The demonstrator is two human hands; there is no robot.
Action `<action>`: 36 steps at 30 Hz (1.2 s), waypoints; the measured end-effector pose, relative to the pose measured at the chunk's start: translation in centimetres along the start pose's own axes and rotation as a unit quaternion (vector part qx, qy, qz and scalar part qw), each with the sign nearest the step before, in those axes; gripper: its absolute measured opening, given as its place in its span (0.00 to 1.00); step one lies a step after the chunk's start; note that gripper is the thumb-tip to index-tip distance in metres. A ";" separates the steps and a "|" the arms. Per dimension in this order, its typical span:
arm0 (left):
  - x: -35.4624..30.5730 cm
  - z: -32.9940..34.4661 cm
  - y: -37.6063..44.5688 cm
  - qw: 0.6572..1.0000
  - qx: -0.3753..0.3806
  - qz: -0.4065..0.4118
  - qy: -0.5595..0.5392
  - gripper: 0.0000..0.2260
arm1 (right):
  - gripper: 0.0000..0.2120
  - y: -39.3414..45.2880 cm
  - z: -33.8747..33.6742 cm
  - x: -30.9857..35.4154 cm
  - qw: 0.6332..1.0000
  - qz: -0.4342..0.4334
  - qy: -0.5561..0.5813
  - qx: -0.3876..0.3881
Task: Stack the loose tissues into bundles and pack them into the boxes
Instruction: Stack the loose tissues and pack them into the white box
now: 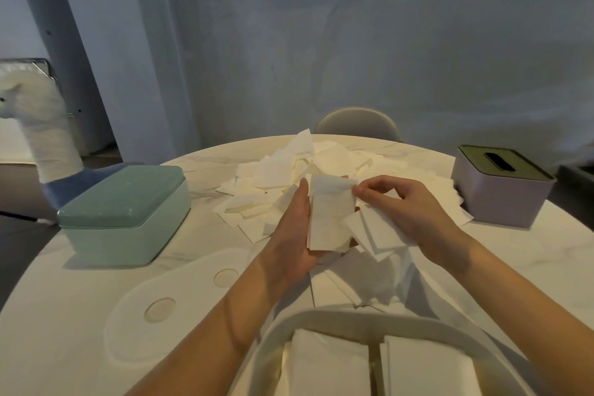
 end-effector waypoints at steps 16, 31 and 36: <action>-0.6 1.7 -0.6 0.971 0.062 0.095 0.210 0.18 | 0.20 0.6 -0.9 -0.2 0.997 0.002 -0.032 -0.072; -1.2 -1.3 0.3 1.000 -0.007 0.010 -0.002 0.23 | 0.15 -0.5 0.9 0.5 0.980 -0.011 0.042 0.192; 2.2 0.0 0.4 0.984 0.063 -0.112 -0.123 0.27 | 0.15 -1.2 1.6 1.2 0.976 -0.026 0.057 0.209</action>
Point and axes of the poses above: each hand's wrist, its own y-axis towards the middle knuckle, its own z-axis out of the palm, x = y × z, the point moved 10 cm from there along y, towards the middle knuckle, and after that the axes turned 9 degrees about z, right-handed, at the moved point
